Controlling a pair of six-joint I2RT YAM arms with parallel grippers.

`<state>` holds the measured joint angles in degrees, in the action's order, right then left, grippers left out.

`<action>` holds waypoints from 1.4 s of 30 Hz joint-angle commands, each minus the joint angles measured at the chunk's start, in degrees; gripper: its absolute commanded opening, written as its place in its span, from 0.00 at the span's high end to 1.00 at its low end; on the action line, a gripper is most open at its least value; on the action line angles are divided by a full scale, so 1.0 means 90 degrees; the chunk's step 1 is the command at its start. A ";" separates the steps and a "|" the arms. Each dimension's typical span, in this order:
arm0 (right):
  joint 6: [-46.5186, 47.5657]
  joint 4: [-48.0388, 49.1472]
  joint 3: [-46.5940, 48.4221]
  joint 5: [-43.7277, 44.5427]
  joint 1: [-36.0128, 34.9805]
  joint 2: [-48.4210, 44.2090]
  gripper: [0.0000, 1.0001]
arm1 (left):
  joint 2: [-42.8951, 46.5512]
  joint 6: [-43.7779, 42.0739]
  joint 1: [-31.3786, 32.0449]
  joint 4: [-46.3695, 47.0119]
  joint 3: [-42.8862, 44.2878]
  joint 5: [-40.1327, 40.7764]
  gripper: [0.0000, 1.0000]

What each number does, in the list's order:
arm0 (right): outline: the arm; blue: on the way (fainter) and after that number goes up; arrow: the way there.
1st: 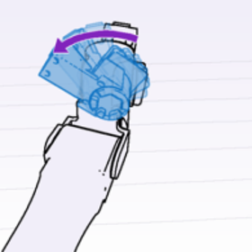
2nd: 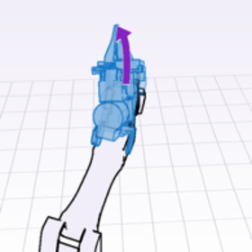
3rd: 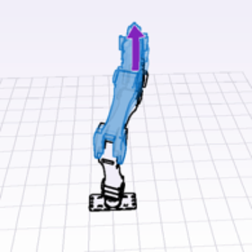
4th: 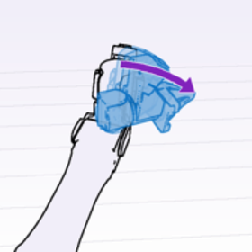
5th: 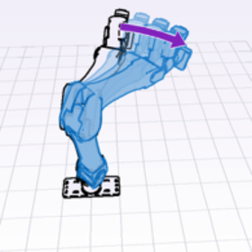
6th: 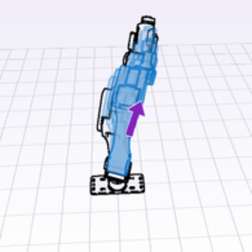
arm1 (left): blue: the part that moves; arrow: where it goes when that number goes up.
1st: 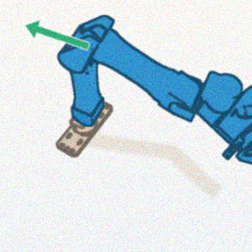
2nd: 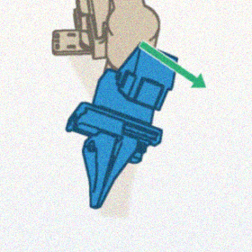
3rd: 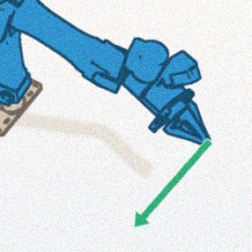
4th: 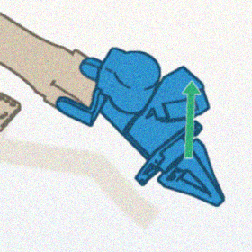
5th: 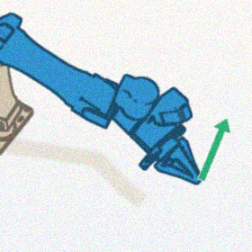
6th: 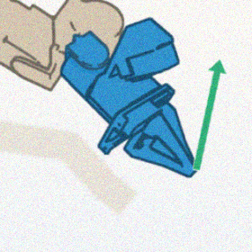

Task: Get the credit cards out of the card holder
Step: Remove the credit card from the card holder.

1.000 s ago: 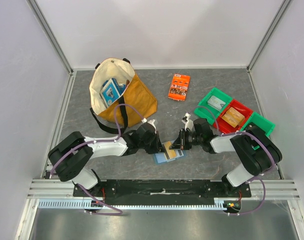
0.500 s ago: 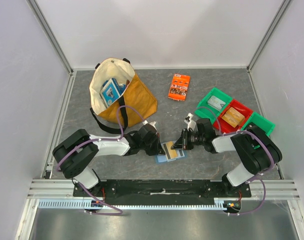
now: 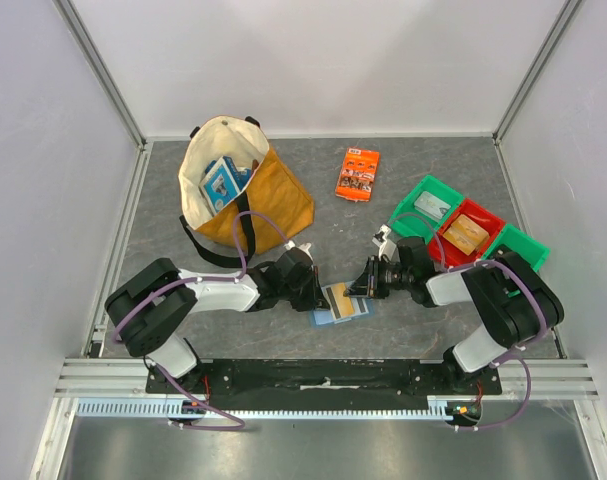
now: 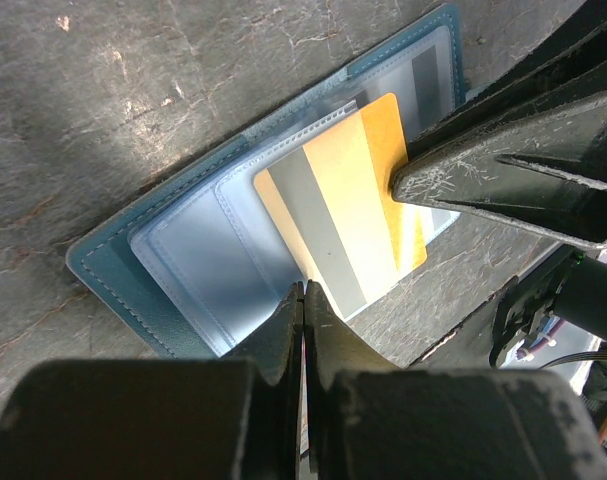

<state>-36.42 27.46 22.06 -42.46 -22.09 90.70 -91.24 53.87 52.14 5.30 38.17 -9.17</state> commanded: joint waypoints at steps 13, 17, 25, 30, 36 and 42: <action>-0.0123 0.0601 -0.0098 -0.0371 0.0042 0.0343 0.98 | -0.0214 0.0030 0.0017 -0.0286 -0.0159 0.0101 0.98; 0.0169 0.0094 -0.0108 -0.0224 0.0256 0.0021 1.00 | -0.0223 0.0079 0.0017 -0.0257 -0.0237 0.0179 0.98; 0.0707 -0.1282 -0.0079 0.0430 0.0667 -0.1188 1.00 | -0.0282 0.0118 0.0008 -0.0189 -0.0296 0.0159 0.98; 0.1116 -0.2395 0.0214 0.1005 0.0657 -0.2272 1.00 | 0.0088 0.0118 0.0017 -0.0257 -0.0316 0.0228 0.98; 0.1742 -0.3421 0.0546 0.2108 0.0443 -0.4039 1.00 | 0.1259 0.0177 -0.0060 -0.0540 -0.0306 0.0530 0.69; 0.2542 -0.3657 0.0868 0.3319 -0.0532 -0.5291 1.00 | 0.2801 0.0080 -0.0470 -0.1291 -0.0082 0.0453 0.18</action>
<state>-20.36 -2.48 26.33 -22.46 -21.30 47.79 -73.71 55.24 50.26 -1.52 35.18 -6.09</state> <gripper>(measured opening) 0.006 0.748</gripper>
